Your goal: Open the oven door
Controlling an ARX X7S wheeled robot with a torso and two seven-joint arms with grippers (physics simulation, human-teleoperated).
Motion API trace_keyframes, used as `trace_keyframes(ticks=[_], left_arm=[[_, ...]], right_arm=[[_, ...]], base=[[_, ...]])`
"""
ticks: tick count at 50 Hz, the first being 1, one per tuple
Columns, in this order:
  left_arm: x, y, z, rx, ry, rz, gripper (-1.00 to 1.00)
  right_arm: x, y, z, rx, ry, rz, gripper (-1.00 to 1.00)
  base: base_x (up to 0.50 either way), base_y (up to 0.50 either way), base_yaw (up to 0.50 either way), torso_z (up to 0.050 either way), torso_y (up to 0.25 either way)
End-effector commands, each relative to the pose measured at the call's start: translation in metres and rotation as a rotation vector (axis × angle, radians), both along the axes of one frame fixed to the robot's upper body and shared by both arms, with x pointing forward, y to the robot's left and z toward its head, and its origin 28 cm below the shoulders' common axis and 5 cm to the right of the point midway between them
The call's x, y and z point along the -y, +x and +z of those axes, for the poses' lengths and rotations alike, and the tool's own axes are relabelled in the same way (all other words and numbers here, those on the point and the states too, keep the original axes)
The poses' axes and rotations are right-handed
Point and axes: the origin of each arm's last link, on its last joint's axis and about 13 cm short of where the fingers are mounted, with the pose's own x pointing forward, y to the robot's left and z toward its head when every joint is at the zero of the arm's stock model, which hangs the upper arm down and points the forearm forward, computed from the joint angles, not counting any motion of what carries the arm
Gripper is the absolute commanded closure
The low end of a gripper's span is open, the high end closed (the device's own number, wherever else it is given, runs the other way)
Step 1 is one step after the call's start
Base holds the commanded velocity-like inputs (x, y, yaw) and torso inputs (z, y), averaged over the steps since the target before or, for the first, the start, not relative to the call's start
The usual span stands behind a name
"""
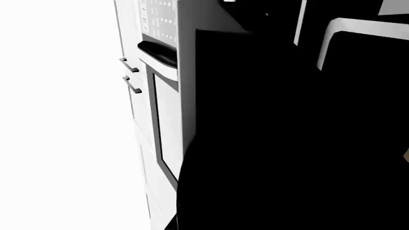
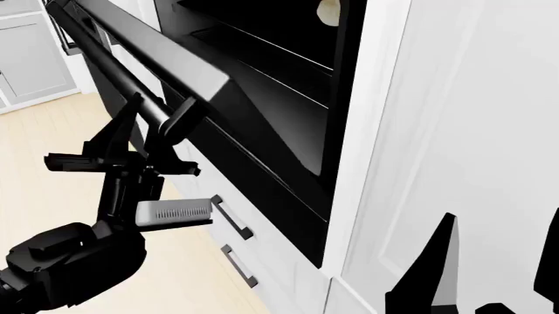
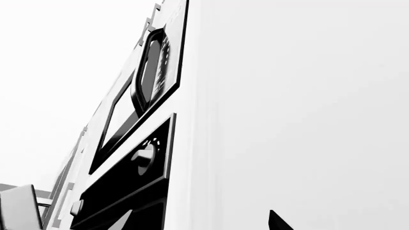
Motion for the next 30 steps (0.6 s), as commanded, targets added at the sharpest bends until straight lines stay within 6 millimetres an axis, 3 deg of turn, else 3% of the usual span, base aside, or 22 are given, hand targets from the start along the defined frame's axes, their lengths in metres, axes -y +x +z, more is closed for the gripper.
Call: trace_keyframes(ticks=[1, 12, 30], left_arm=[[-0.009, -0.021, -0.043, -0.178, 0.112, 0.033, 1.00], [-0.015, -0.032, -0.059, -0.237, 0.104, 0.063, 1.00], [-0.022, -0.039, -0.070, -0.284, 0.099, 0.109, 1.00]], right_arm=[[0.000, 0.000, 0.000, 0.003, -0.002, 0.001, -1.00], [0.000, 0.000, 0.000, 0.006, -0.003, 0.002, -1.00], [0.000, 0.000, 0.001, 0.006, -0.001, -0.001, -1.00]], base=[[0.00, 0.00, 0.00, -0.010, 0.000], [0.00, 0.00, 0.00, -0.001, 0.000], [0.00, 0.00, 0.00, -0.002, 0.000]])
